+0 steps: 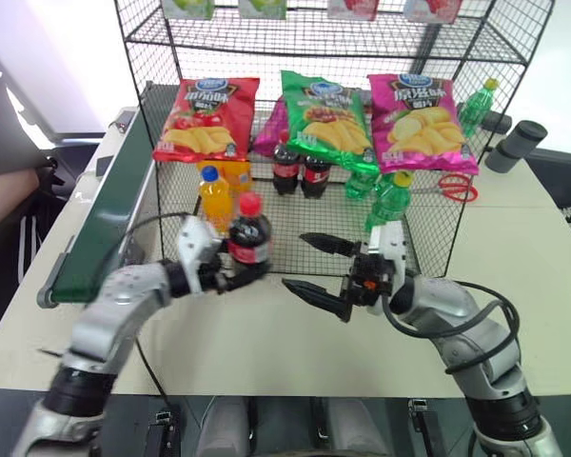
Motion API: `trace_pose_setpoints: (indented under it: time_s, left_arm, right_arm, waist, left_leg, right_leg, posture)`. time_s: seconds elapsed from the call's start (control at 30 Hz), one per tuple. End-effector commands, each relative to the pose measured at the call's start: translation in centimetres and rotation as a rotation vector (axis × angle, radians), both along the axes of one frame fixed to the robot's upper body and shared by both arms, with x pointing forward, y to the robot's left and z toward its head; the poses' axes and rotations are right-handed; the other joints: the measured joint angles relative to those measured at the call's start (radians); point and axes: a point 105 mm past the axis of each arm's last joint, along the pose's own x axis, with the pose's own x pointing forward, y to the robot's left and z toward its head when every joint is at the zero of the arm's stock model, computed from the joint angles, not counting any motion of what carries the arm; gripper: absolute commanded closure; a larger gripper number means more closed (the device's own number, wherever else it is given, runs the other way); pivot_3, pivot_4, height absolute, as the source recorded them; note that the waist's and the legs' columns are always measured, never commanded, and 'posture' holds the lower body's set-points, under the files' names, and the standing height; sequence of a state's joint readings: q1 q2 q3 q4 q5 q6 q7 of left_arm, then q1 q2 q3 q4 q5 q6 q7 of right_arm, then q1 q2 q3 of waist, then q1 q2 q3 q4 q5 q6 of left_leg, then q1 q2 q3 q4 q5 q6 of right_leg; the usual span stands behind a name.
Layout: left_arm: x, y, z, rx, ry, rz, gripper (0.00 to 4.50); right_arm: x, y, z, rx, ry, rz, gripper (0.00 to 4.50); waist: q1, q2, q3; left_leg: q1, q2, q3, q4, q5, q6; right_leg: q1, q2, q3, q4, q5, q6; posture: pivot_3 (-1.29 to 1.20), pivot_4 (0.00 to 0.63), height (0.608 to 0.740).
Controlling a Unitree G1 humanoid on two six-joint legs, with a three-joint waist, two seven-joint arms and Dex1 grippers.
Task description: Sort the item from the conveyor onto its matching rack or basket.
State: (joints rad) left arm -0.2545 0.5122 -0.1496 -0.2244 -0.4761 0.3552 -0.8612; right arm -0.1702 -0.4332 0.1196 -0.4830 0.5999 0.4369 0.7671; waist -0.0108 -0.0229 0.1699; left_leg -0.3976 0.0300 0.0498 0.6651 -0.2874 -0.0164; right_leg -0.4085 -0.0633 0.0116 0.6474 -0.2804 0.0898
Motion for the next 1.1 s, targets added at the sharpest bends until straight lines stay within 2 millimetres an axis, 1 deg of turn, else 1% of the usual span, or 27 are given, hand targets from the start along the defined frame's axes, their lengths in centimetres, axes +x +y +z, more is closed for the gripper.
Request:
trace_pose_setpoints:
  time_s: [0.03,0.1,0.23,0.47,0.57,0.6,0.63,0.7,0.77,0.8,0.83,0.9,1.0,1.1]
  left_arm:
    - [-0.3,-1.9,1.4,-0.002,-0.126,-0.109,1.64]
    - [-0.4,-2.8,1.2,-0.002,-0.134,-0.158,1.64]
    - [-0.8,-4.1,1.4,-0.021,-0.152,-0.231,1.64]
    - [-0.8,-4.4,1.5,-0.016,-0.171,-0.254,1.64]
    - [-0.5,-4.3,1.4,-0.006,-0.174,-0.232,1.64]
    - [-0.4,-4.3,1.4,-0.002,-0.176,-0.228,1.64]
    - [-0.4,-4.3,1.4,0.0,-0.177,-0.226,1.64]
    - [-0.5,-4.2,1.4,-0.011,-0.144,-0.231,1.64]
    - [-0.5,-3.9,1.2,-0.015,-0.113,-0.223,0.56]
    - [-0.3,-3.7,1.1,-0.004,-0.123,-0.208,0.13]
    - [0.0,-3.2,0.7,0.015,-0.131,-0.174,0.05]
    - [0.4,-2.4,0.1,0.04,-0.123,-0.125,0.05]
    - [1.2,0.5,-0.7,0.039,-0.106,0.017,0.05]
    - [1.9,4.0,-1.3,0.012,-0.11,0.212,0.05]
  right_arm:
    - [0.0,0.1,0.5,0.002,-0.032,-0.022,0.0]
    - [0.1,0.1,0.5,0.01,-0.029,-0.033,0.0]
    - [0.3,0.0,0.3,0.008,-0.021,-0.062,0.0]
    - [0.3,-0.3,0.0,0.009,0.0,-0.066,0.0]
    - [0.2,-0.3,-0.1,0.011,0.013,-0.05,0.85]
    - [0.2,-0.3,-0.1,0.011,0.013,-0.049,1.33]
    - [0.2,-0.3,-0.1,0.011,0.012,-0.049,1.51]
    - [0.4,-0.3,0.0,0.006,0.001,-0.057,1.51]
    - [0.8,-0.3,0.0,0.001,-0.015,-0.071,1.51]
    - [1.0,-0.3,0.1,0.001,-0.023,-0.08,1.51]
    - [1.4,-0.4,0.2,0.001,-0.036,-0.1,1.51]
    - [2.0,-0.6,0.2,-0.001,-0.056,-0.136,1.51]
    - [3.8,-1.3,-0.2,-0.006,-0.081,-0.244,1.51]
    - [6.0,-1.9,-1.3,-0.022,-0.103,-0.369,1.51]
  waist:
    - [-0.002,0.0,0.0]
    - [-0.004,0.0,0.0]
    - [-0.001,0.0,0.0]
    - [-0.002,0.0,0.0]
    - [-0.001,0.0,0.0]
    - [-0.001,0.0,0.0]
    - [-0.001,0.0,0.0]
    - [-0.001,0.0,0.0]
    - [-0.002,0.0,0.0]
    - [-0.002,0.0,0.0]
    - [-0.002,0.0,0.0]
    - [-0.003,0.0,0.0]
    - [-0.007,0.0,0.0]
    - [-0.006,0.0,0.0]
  left_leg:
    - [0.0,0.0,0.0,0.0,0.0,0.0]
    - [0.001,0.001,0.0,0.0,0.0,0.0]
    - [0.001,0.002,0.0,0.0,0.0,0.0]
    - [0.001,0.001,0.0,0.001,0.0,0.0]
    - [0.001,0.002,0.0,0.001,0.0,0.0]
    - [0.001,0.002,0.0,0.001,0.0,0.0]
    - [0.001,0.002,0.0,0.001,0.0,0.0]
    - [0.001,0.001,0.0,0.001,0.0,0.0]
    - [0.001,0.002,0.0,0.001,0.0,0.0]
    - [0.001,0.002,0.0,0.001,0.0,0.0]
    - [0.001,0.002,0.0,0.001,0.0,0.0]
    - [0.002,0.002,0.0,0.001,0.0,0.0]
    - [0.002,0.002,0.0,0.001,0.0,0.0]
    - [0.003,0.003,0.0,0.0,0.0,0.0]
  right_leg:
    - [0.0,0.0,0.0,0.0,0.0,0.0]
    - [0.0,0.002,0.0,0.001,0.0,0.0]
    - [0.0,0.007,0.0,0.002,0.0,0.001]
    - [0.0,0.008,0.0,0.002,0.0,0.001]
    - [0.0,0.008,0.0,0.002,0.0,0.001]
    - [0.0,0.008,0.0,0.002,0.0,0.001]
    - [0.0,0.008,0.0,0.002,0.0,0.001]
    - [0.0,0.008,0.0,0.002,0.0,0.001]
    - [0.0,0.008,0.0,0.002,0.0,0.001]
    - [0.0,0.008,0.0,0.002,0.0,0.001]
    - [0.0,0.008,0.0,0.002,0.0,0.001]
    - [0.0,0.008,0.0,0.002,0.0,0.001]
    - [0.0,0.009,0.001,0.002,0.0,0.001]
    - [0.0,0.009,0.001,0.003,0.0,0.001]
  posture:
    - [0.0,0.15,0.74]
    - [0.0,0.15,0.74]
    - [0.0,0.15,0.74]
    - [0.0,0.15,0.74]
    - [0.0,0.15,0.74]
    - [0.0,0.15,0.74]
    - [0.0,0.15,0.74]
    - [0.0,0.15,0.74]
    - [0.0,0.15,0.74]
    - [0.0,0.15,0.74]
    - [0.0,0.15,0.74]
    - [0.0,0.15,0.74]
    - [0.0,0.15,0.74]
    - [0.0,0.15,0.74]
